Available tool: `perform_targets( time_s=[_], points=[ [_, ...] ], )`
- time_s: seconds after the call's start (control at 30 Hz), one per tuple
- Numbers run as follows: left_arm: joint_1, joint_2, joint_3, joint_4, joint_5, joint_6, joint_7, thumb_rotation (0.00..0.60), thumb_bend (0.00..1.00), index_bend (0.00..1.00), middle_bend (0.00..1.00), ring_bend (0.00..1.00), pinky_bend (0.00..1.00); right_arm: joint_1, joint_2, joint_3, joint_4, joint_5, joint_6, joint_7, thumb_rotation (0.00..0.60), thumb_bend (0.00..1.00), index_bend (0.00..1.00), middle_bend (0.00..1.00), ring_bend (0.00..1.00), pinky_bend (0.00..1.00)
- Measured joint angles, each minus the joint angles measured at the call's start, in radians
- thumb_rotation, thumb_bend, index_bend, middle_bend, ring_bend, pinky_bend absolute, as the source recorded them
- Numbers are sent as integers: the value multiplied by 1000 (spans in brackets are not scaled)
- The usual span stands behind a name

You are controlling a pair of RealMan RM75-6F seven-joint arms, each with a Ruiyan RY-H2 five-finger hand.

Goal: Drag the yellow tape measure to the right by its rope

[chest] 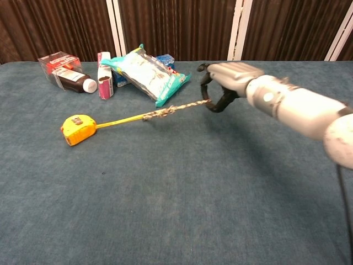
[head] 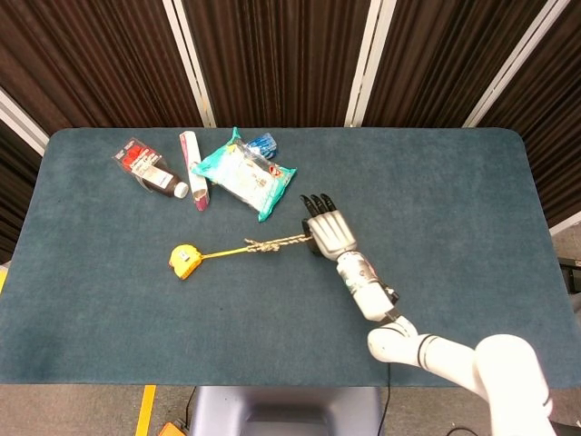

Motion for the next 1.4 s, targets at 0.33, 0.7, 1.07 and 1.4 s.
perform_targets(
  time_s=[0.33, 0.7, 1.07, 1.4],
  points=[
    [-3, -7, 5, -3, 11, -1, 14, 600, 407, 147, 0, 0, 120, -148, 268, -92, -251, -74, 90, 37, 600, 588, 786, 134, 118, 25],
    [-7, -14, 7, -11, 13, -4, 42, 600, 407, 147, 0, 0, 120, -258, 413, -166, -250, -93, 110, 130, 600, 589, 788, 134, 118, 25],
    [-11, -27, 5, -17, 5, -5, 83, 600, 407, 147, 0, 0, 120, -290, 425, -148, -39, -60, 94, 212, 600, 594, 793, 134, 118, 25],
    [-11, -32, 3, -19, 2, -1, 92, 600, 407, 148, 0, 0, 119, -302, 375, -112, 139, -8, 79, 213, 600, 595, 796, 134, 119, 25]
  ],
)
